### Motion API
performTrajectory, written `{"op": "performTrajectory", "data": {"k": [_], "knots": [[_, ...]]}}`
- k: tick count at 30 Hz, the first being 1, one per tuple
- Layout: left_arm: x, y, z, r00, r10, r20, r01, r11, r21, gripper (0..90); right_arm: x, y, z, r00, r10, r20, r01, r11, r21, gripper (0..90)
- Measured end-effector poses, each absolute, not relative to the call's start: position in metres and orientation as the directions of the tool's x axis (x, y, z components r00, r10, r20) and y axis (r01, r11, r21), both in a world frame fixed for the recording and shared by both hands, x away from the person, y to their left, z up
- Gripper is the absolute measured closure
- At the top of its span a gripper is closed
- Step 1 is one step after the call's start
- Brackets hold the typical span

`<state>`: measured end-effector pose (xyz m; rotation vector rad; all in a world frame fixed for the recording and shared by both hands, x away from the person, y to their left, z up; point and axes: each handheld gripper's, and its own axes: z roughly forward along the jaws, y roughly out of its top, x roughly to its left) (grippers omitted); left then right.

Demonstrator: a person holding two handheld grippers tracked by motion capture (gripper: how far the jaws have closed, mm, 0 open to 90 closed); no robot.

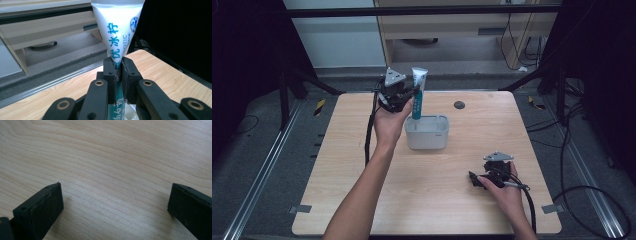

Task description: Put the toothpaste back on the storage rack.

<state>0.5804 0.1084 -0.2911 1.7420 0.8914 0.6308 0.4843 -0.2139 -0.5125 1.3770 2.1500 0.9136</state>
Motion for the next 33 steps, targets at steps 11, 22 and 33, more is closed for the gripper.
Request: {"op": "performTrajectory", "data": {"k": [11, 22, 33], "knots": [[0.585, 0.099, -0.3, 0.599, 0.8, -0.018, 0.275, -0.185, 0.944, 82.5, 0.484, -0.214, -0.513, -0.417, 0.909, -0.005, 0.627, 0.292, 0.722, 0.4], [0.588, 0.093, -0.311, 0.605, 0.796, -0.021, 0.284, -0.191, 0.94, 82.5, 0.484, -0.214, -0.513, -0.418, 0.908, -0.007, 0.627, 0.294, 0.722, 0.4], [0.59, 0.09, -0.323, 0.607, 0.795, -0.024, 0.295, -0.197, 0.935, 82.5, 0.484, -0.214, -0.513, -0.418, 0.908, -0.007, 0.627, 0.294, 0.722, 0.4]]}}
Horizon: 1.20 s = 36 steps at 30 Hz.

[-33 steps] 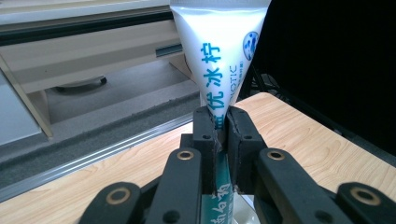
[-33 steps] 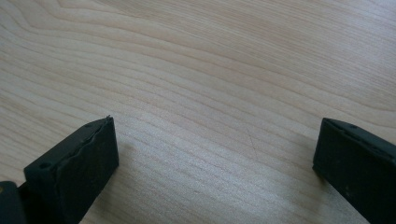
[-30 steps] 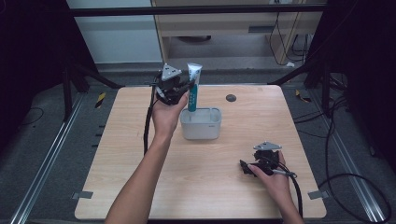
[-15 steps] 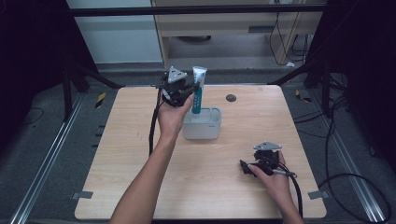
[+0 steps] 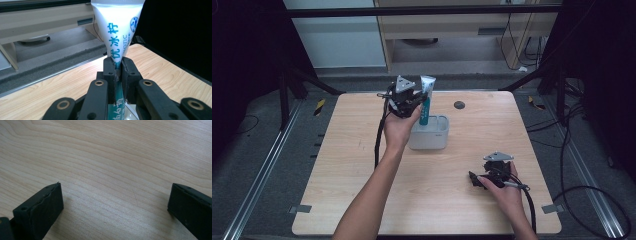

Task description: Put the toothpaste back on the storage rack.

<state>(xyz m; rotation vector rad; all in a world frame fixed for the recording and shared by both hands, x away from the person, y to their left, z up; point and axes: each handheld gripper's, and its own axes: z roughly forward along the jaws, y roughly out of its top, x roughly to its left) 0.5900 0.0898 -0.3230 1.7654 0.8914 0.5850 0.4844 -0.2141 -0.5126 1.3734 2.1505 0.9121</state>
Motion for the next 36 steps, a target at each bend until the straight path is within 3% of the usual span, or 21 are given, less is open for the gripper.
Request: {"op": "performTrajectory", "data": {"k": [36], "knots": [[0.592, 0.092, -0.374, 0.604, 0.795, -0.048, 0.361, -0.219, 0.906, 82.4, 0.484, -0.214, -0.513, -0.417, 0.909, -0.003, 0.627, 0.29, 0.723, 0.4]]}}
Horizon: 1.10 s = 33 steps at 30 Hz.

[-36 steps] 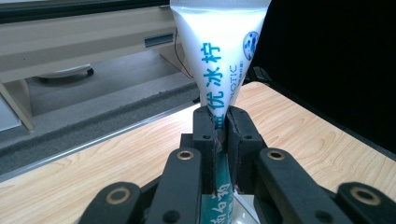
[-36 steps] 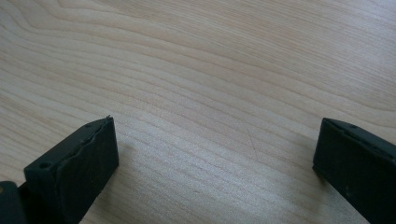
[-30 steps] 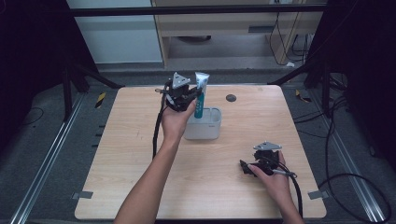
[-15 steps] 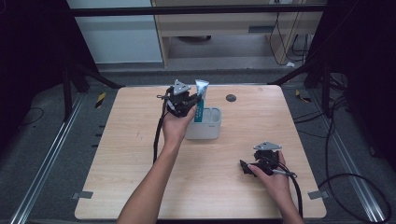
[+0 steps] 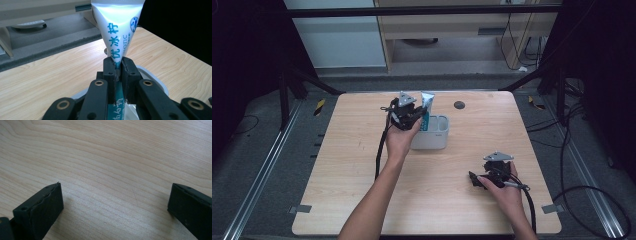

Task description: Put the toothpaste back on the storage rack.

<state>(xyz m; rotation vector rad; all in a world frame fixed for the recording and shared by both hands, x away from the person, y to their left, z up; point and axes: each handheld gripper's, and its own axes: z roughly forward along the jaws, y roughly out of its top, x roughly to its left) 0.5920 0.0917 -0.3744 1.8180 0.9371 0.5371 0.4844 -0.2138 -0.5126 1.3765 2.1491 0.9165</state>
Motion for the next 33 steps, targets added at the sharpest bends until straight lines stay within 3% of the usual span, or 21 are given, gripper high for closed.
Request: {"op": "performTrajectory", "data": {"k": [33], "knots": [[0.592, 0.077, -0.395, 0.631, 0.775, -0.04, 0.399, -0.28, 0.873, 82.5, 0.484, -0.214, -0.513, -0.417, 0.909, -0.004, 0.627, 0.291, 0.722, 0.4]]}}
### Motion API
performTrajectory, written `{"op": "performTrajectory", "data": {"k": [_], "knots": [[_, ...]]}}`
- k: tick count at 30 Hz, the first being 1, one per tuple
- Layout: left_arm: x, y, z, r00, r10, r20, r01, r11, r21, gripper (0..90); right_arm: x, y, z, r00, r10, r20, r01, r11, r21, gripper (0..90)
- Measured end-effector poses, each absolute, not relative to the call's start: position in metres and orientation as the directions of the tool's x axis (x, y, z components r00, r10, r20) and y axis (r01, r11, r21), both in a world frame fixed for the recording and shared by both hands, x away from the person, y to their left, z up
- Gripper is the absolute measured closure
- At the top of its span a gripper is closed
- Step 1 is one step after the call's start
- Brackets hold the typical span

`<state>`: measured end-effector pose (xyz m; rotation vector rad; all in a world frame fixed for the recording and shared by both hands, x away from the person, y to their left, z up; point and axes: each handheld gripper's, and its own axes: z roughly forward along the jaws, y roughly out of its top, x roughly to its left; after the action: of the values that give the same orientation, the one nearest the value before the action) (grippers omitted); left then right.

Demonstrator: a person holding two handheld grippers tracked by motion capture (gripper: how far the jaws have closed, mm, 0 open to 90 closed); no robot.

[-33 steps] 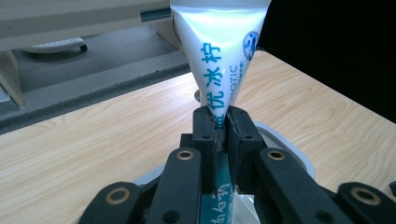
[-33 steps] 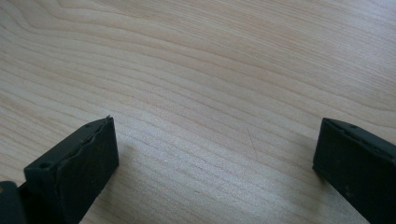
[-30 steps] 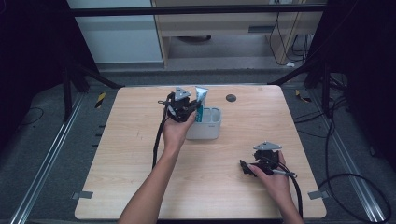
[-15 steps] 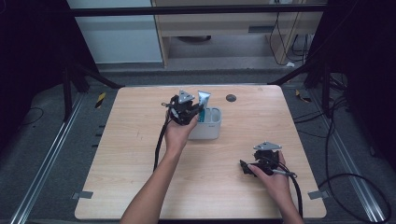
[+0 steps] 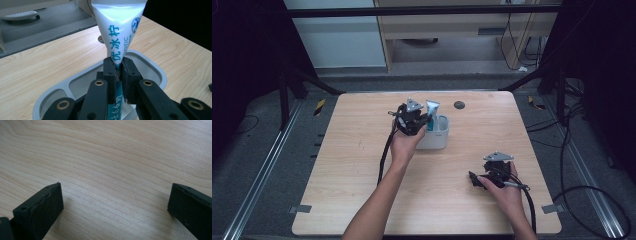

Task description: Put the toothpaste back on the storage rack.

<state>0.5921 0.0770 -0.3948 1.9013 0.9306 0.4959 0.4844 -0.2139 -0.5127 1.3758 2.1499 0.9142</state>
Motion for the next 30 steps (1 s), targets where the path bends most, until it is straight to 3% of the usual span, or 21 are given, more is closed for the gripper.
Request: {"op": "performTrajectory", "data": {"k": [30], "knots": [[0.5977, 0.0715, -0.3937, 0.629, 0.775, -0.051, 0.43, -0.293, 0.854, 81.5, 0.4843, -0.2139, -0.5127, -0.417, 0.909, -0.004, 0.628, 0.291, 0.722, 0.4]]}}
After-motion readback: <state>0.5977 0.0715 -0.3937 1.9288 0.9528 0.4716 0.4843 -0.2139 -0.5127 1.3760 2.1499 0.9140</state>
